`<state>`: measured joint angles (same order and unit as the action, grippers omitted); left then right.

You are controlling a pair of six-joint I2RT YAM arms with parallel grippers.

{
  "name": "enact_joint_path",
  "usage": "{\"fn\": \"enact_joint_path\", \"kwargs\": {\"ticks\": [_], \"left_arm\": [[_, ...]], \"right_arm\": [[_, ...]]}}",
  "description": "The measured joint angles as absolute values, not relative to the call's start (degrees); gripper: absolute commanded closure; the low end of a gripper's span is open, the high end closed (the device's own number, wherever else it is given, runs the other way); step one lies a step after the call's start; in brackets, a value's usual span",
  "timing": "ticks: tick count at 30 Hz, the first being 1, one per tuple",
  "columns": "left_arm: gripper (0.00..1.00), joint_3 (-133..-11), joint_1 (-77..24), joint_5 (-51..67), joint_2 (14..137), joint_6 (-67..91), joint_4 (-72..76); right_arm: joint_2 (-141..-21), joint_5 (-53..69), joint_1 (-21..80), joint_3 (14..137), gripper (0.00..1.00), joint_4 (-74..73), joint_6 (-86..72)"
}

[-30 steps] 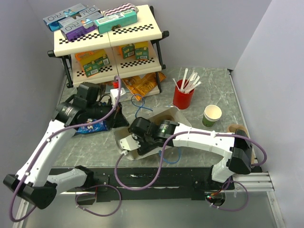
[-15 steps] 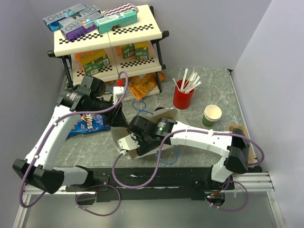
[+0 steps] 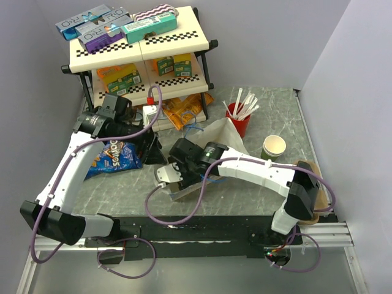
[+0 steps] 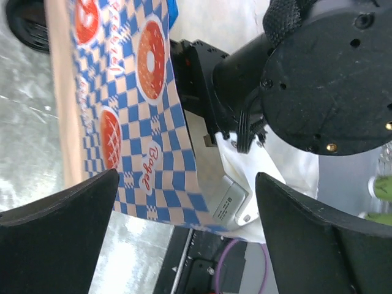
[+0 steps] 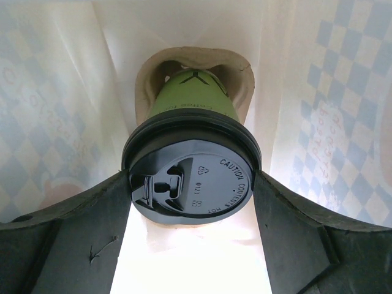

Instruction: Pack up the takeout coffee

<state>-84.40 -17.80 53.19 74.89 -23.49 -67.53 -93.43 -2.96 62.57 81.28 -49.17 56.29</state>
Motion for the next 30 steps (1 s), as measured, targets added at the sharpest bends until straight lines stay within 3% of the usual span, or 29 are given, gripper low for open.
{"fn": "enact_joint_path", "kwargs": {"ticks": [22,24,25,30], "left_arm": [[0.01,-81.93,-12.19,54.17,73.84,-18.11,-60.38],[0.01,-81.93,-12.19,54.17,73.54,-18.09,-60.38],[0.01,-81.93,-12.19,54.17,73.41,-18.11,-60.38],[0.00,-81.93,-12.19,54.15,71.92,-18.11,-60.45]], "right_arm": [[-100.27,3.25,57.32,86.94,1.00,-51.59,58.35],[-101.10,3.11,57.32,88.03,0.91,-52.12,58.13],[-101.45,3.07,57.32,88.44,0.78,-52.31,57.95],[-101.93,2.98,57.32,89.19,0.58,-52.90,57.74]]}}
